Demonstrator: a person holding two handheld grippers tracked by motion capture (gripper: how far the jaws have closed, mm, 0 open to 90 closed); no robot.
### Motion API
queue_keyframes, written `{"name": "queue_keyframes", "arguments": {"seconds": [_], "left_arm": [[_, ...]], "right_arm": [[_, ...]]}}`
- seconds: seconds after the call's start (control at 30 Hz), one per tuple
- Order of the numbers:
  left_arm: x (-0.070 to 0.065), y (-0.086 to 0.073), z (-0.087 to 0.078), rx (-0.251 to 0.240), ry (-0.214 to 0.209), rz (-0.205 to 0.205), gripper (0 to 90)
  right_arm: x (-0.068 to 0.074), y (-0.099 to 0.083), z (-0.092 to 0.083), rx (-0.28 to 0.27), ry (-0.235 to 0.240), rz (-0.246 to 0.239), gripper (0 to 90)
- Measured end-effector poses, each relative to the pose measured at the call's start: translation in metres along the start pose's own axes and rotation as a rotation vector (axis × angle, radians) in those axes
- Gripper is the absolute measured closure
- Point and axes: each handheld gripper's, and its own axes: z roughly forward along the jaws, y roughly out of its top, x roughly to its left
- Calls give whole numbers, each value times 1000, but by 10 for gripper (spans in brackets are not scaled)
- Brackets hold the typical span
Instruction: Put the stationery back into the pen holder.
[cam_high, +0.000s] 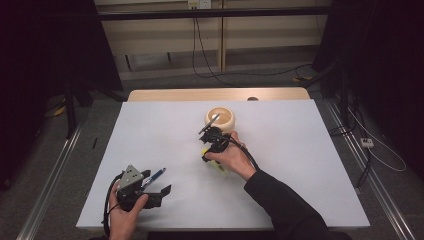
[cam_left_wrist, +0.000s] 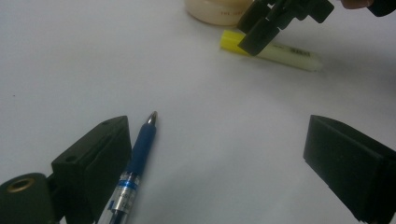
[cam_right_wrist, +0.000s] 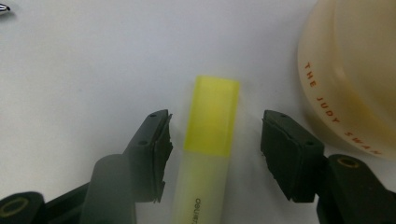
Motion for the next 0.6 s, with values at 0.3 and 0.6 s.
{"name": "queue_keyframes", "arguments": {"seconds": [0.3, 0.6], "left_arm": [[0, 0, 0, 3, -1, -2, 78], [0, 0, 1, 4, -2, 1, 78]], "right_arm": [[1, 1, 6, 14, 10, 23, 501], [5, 2, 7, 21, -33, 7, 580]]}}
